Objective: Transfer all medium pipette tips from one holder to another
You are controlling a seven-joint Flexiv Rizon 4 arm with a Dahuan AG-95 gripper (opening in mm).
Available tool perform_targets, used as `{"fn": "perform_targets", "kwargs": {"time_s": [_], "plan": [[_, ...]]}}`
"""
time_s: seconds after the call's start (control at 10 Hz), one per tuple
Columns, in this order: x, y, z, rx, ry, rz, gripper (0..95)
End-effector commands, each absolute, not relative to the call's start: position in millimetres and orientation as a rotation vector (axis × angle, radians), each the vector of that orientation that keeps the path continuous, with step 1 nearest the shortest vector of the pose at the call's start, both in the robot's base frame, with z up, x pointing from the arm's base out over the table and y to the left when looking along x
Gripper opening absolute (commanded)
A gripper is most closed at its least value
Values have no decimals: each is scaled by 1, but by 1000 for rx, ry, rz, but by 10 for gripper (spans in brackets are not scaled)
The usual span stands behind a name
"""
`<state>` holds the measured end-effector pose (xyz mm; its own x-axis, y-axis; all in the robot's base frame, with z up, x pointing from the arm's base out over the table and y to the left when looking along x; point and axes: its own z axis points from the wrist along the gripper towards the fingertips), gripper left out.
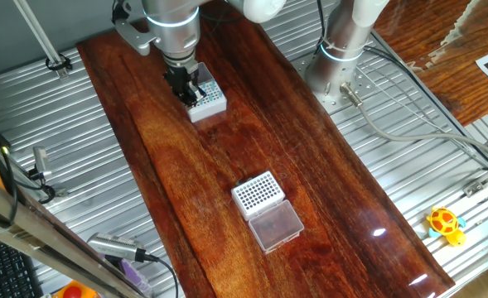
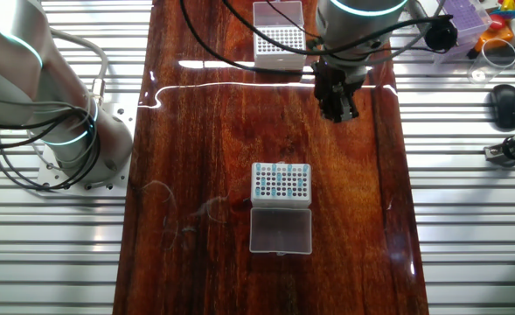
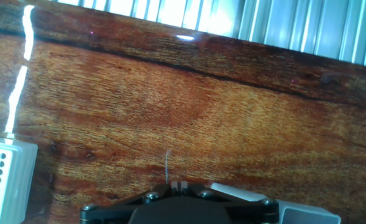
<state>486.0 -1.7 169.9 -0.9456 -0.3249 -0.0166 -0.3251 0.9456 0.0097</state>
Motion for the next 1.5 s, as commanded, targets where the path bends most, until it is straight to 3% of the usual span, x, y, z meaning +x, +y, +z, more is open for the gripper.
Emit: {"fn": "perform_targets", "kwargs": {"time_s": [0.1, 0.7, 0.8, 1.1, 1.5], "plan": [[487, -2, 169, -563, 3075, 22, 0], [487, -19, 154, -620, 3062, 18, 0], [486, -28, 147, -632, 3060, 17, 190], [476, -50, 123, -658, 3064, 17, 190], [467, -55, 118, -677, 3059, 19, 190]]}}
